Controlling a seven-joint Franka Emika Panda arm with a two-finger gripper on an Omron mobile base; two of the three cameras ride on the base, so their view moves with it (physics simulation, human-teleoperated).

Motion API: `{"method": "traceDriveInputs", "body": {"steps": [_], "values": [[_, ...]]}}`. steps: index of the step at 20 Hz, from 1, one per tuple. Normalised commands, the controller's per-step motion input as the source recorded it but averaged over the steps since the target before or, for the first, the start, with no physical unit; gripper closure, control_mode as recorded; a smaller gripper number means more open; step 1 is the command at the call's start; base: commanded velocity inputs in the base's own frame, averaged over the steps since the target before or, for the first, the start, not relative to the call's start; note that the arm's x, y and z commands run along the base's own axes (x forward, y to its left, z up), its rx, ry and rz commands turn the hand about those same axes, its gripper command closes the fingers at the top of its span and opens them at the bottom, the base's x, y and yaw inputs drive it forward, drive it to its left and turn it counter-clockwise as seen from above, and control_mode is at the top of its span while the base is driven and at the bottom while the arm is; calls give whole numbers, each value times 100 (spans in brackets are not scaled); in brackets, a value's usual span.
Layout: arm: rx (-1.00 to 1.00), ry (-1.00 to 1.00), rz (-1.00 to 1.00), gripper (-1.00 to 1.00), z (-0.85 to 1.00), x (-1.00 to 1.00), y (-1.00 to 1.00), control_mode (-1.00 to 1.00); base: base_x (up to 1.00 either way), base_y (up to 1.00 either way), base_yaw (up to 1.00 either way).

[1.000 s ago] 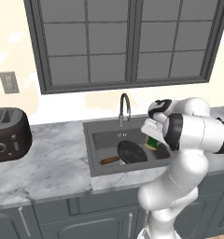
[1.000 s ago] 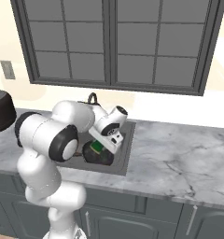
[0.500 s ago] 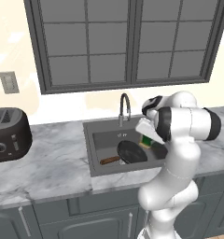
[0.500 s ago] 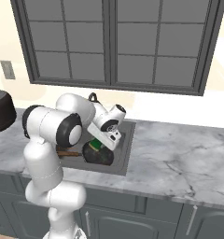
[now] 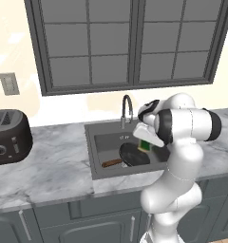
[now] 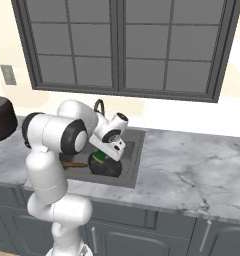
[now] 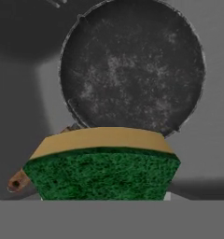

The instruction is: Pick the pan and sponge and place them into the sink. Then turn on the water.

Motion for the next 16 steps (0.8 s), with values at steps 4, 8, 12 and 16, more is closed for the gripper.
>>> {"method": "traceDriveInputs", "body": {"steps": [4,8,12,16], "values": [[-12,-7,0,100,-5,4,29,-100,0,0,0],[-14,-5,0,100,-3,7,24,-100,0,0,0],[-14,-4,-1,100,-3,3,17,-100,0,0,0],[-15,-3,-2,100,-4,2,17,-100,0,0,0]]}}
